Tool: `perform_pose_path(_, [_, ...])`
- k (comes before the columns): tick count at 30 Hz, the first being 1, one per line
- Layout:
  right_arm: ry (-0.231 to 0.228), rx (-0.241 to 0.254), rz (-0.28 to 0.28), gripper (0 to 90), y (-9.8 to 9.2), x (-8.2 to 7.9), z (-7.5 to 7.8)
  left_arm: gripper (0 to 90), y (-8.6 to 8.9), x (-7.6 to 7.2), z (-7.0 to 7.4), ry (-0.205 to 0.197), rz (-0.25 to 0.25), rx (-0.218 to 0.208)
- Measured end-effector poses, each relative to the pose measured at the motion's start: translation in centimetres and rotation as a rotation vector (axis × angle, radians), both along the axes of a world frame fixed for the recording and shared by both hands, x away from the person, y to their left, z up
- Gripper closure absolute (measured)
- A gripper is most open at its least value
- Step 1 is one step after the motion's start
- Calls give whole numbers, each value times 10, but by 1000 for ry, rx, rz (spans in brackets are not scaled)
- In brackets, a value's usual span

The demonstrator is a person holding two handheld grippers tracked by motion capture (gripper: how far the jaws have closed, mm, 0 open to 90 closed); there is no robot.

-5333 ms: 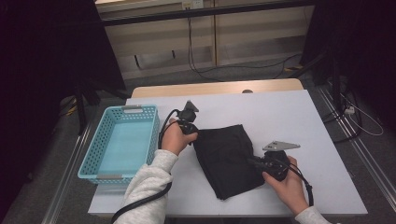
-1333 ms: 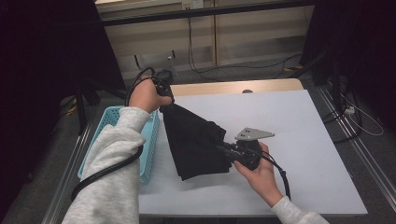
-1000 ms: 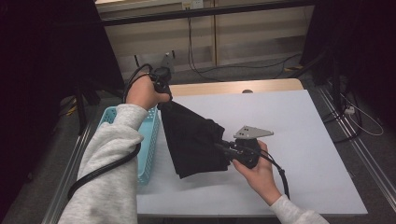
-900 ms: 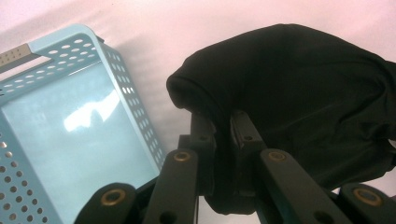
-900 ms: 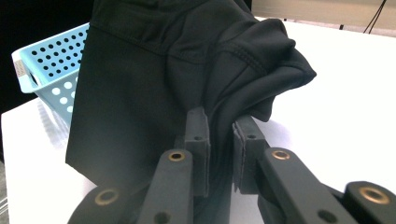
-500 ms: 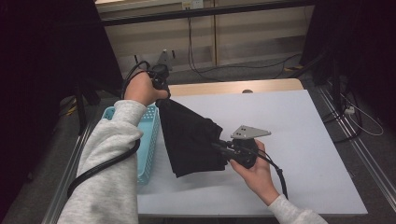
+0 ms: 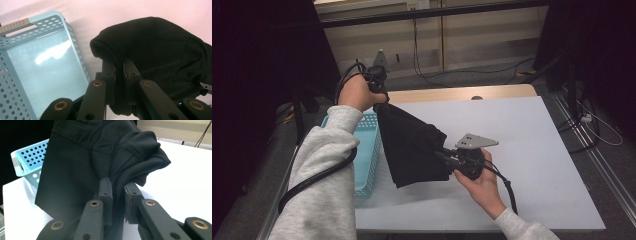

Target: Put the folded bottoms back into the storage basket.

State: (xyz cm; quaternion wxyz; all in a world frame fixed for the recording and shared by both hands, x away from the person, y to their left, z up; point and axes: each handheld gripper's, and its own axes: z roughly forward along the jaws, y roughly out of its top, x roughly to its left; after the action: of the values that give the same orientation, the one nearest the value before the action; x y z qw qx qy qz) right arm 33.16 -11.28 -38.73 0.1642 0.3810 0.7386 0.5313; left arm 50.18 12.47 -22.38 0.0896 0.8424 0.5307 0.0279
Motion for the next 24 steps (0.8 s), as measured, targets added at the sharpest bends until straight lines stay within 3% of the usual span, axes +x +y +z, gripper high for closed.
perform_pose_path(24, [-25,26,32,791,21,4,11,821,23,4,15,5,53,-1])
